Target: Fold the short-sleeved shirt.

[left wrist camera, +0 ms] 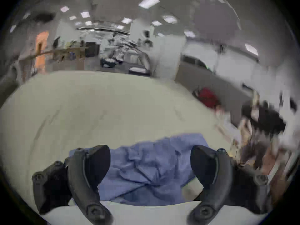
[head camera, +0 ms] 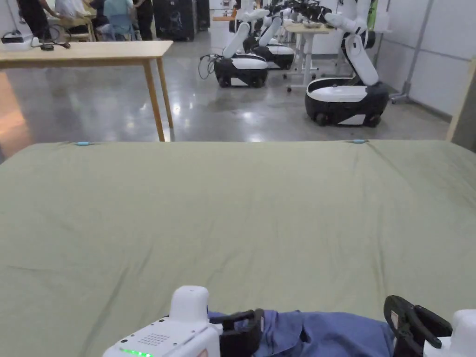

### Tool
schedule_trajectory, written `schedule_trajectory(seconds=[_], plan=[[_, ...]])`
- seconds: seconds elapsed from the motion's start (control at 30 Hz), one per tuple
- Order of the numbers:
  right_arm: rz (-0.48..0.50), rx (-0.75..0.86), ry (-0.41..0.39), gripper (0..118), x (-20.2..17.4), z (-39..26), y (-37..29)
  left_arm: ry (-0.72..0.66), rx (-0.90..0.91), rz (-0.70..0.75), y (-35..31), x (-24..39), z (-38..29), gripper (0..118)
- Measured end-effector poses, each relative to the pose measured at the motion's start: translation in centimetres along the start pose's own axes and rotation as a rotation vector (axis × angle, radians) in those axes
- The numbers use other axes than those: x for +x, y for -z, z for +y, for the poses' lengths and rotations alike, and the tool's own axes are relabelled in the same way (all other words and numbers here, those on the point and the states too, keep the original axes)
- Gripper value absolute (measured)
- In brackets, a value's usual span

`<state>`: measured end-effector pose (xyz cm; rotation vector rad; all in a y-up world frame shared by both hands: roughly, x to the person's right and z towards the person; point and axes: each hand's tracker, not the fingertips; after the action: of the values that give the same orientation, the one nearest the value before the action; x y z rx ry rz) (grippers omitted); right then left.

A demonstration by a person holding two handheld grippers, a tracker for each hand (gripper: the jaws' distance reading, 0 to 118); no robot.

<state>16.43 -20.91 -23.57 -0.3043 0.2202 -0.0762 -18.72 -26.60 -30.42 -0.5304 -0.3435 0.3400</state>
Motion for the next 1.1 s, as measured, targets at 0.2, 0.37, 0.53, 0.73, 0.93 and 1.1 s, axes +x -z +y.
schedule_trajectory(seconds=[0.2, 0.37, 0.53, 0.73, 0.93, 1.1], plan=[[0.012, -0.020, 0.025, 2, 0.1, -0.9, 0.4, -0.193, -0.118, -0.030, 2.3, -4.1, -2.2, 0], [0.006, -0.031, 0.040, 2, 0.6, -1.0, 0.4, -0.286, -0.229, -0.149, 6.5, -1.5, -5.2, 0], [-0.012, -0.031, 0.046, 2, 1.6, -0.8, -0.2, -0.281, -0.303, -0.226, 10.7, 2.3, -7.6, 0], [-0.021, -0.030, 0.057, 2, 2.1, -0.8, 0.0, -0.217, -0.231, -0.182, 7.2, 1.0, -6.6, 0], [0.021, -0.027, 0.056, 2, 0.5, -1.0, 0.8, -0.166, -0.104, -0.158, -1.2, -3.7, -3.3, 118], [0.046, -0.041, 0.045, 2, -0.4, -1.4, 1.2, -0.278, -0.052, -0.061, -5.2, -10.5, -3.7, 118]])
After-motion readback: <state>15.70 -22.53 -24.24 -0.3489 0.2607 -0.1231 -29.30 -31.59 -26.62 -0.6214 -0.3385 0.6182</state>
